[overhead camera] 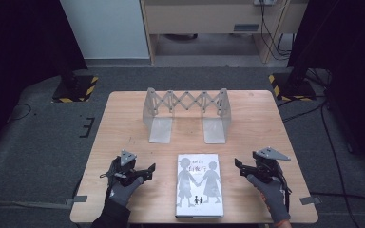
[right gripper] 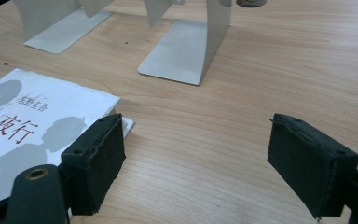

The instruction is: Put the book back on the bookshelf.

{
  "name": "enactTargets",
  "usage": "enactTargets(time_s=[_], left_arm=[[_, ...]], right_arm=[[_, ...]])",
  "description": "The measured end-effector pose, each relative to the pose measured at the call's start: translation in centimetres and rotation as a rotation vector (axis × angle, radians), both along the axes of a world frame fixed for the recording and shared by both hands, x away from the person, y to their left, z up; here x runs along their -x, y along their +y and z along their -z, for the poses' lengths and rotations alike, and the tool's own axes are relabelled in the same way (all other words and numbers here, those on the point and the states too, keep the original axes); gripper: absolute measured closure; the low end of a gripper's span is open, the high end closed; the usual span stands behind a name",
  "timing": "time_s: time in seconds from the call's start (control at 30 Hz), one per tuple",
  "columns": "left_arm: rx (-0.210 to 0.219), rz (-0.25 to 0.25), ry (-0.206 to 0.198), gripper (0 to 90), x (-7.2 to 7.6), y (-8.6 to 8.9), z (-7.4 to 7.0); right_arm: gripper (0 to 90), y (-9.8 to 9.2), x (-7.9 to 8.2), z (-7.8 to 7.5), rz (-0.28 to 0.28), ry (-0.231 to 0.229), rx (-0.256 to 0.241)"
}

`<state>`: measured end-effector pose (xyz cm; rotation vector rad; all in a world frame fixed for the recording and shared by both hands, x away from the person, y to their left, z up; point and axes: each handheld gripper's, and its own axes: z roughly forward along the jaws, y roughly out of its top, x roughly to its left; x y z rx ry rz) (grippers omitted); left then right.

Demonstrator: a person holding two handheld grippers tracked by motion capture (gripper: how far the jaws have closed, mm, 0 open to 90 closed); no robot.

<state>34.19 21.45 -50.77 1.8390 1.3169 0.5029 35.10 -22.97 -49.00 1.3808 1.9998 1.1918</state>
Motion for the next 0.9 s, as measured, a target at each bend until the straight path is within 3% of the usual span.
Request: enactTargets(time_s=[0.47,0.9], left_arm=[[0.001,0.065,-0.014,11.7,0.4,-1.6,0.0],[0.002,0.122,-0.029,6.4,0.7,-3.1,0.0]], right_arm=[[20.6,1.7,0.4,0.4,-0.039,0.014,-0.022],[23.0,3.9,1.1,0.9,-0.081,0.024,-0.038]])
